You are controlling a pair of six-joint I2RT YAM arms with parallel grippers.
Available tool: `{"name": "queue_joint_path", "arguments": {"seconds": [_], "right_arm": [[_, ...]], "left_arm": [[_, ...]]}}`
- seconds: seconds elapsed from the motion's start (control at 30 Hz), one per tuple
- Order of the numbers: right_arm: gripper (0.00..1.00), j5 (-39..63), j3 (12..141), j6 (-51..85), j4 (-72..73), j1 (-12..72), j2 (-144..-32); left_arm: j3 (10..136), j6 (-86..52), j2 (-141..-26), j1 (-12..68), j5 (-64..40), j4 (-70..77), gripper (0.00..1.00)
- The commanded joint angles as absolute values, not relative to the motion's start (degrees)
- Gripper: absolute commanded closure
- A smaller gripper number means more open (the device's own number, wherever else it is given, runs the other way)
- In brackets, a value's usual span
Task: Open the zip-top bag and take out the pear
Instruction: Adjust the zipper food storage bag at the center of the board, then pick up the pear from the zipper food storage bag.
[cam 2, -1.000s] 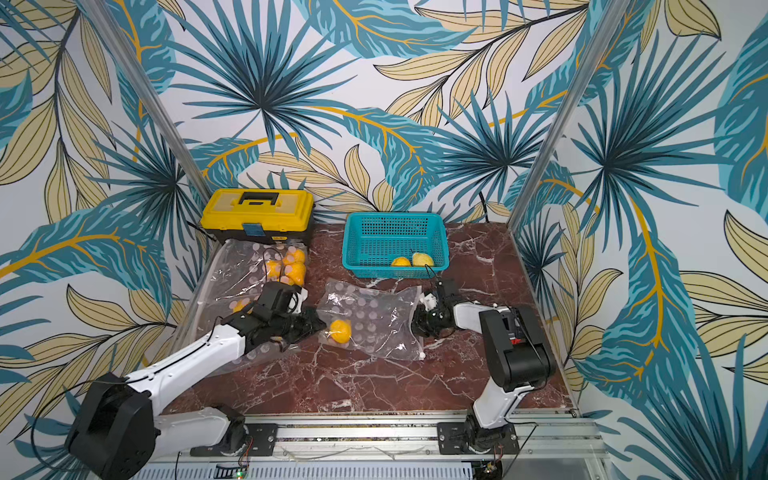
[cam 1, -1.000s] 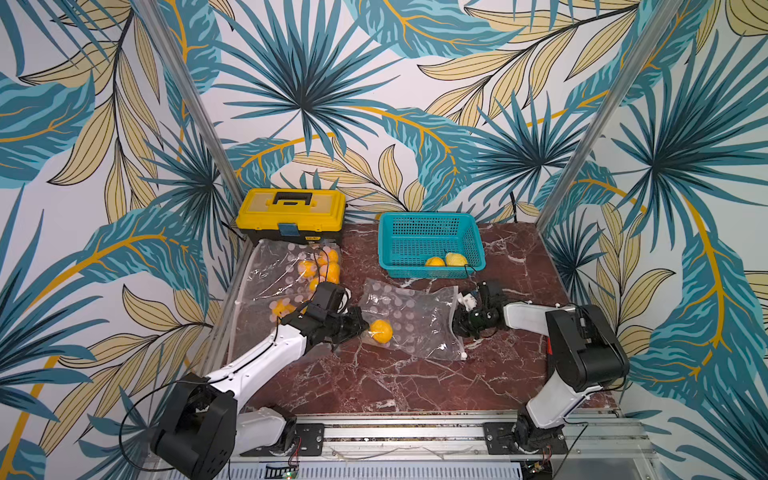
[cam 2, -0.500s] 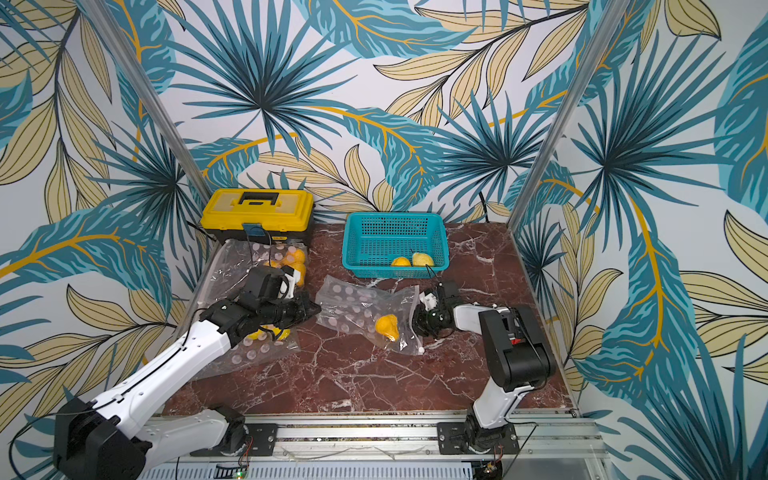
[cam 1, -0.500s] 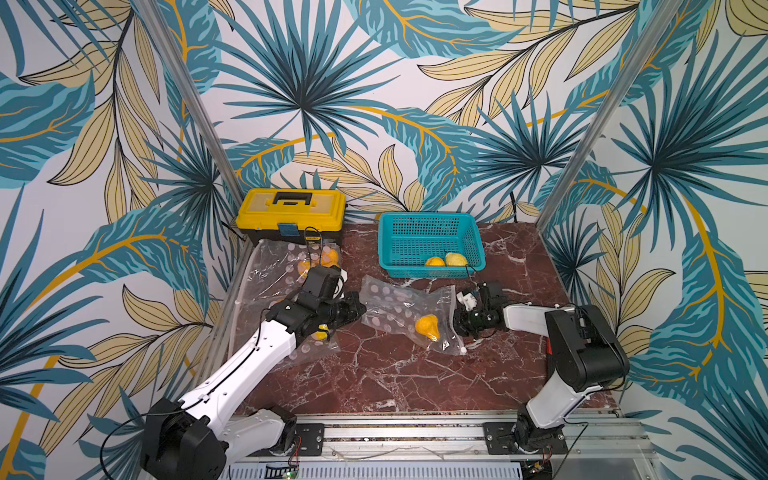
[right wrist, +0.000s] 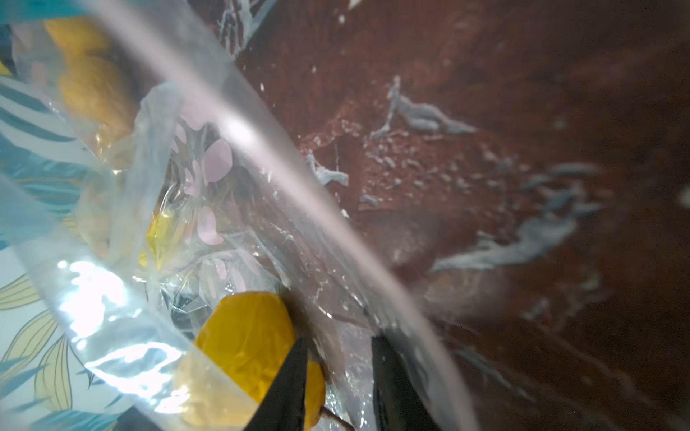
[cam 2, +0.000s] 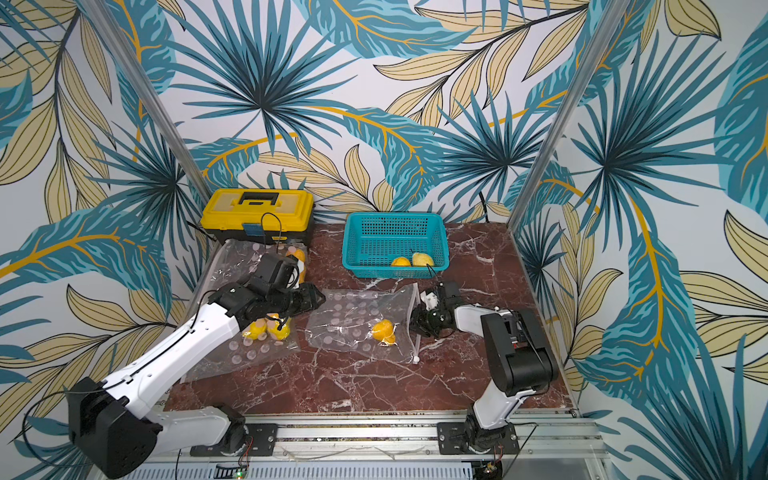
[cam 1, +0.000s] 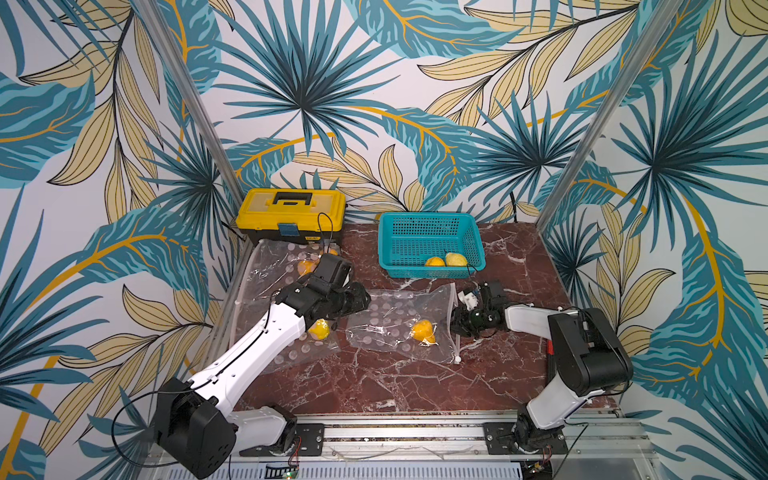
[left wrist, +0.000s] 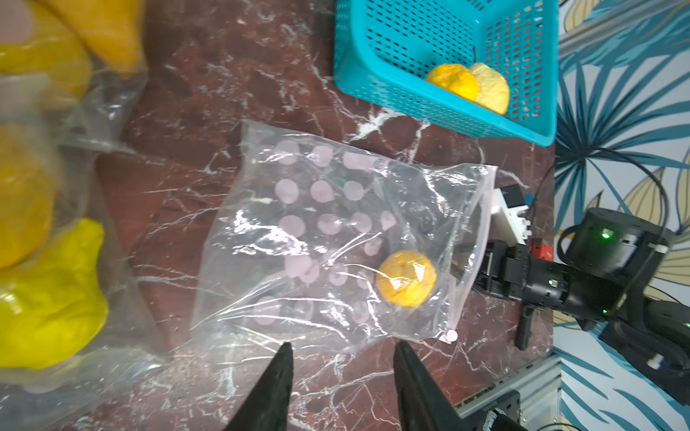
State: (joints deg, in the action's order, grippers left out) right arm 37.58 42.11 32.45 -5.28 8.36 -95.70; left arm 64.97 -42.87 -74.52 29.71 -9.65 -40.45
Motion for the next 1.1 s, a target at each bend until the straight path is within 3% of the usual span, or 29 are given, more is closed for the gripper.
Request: {"name": "queue_joint_path", "arguments": {"seconds": [0.0, 0.27, 0.4, 0.67, 0.8, 1.07], "right_arm": [[0.6, 34.5, 40.8, 32.3, -8.5, 8.5, -94.2], [0.48, 37.8, 41.5, 31.8, -7.4, 9.0, -94.0], [0.41, 39.4, 41.9, 31.3, -6.9, 9.9, -94.7], [0.34, 42.1, 42.5, 31.3, -5.8, 13.5, -93.2], [0.24, 39.7, 43.3, 30.1, -8.3, 15.3, -90.0], [0.24, 30.4, 47.7, 27.6, -15.1, 22.4, -91.6]], "left_arm": [[66.4, -42.8, -79.7, 31.9, -11.6, -40.8, 0.55], [64.5, -42.1, -92.2, 36.6, -20.3, -33.7, 0.75], [60.6, -44.5, -95.2, 36.8, -28.0, -24.2, 0.77], [59.5, -43.3, -99.7, 37.3, -27.6, -23.1, 0.79], [58.8, -43.0, -101.7, 37.2, -26.7, -23.1, 0.8], [58.2, -42.0, -103.2, 37.3, -25.4, -23.1, 0.81]]}}
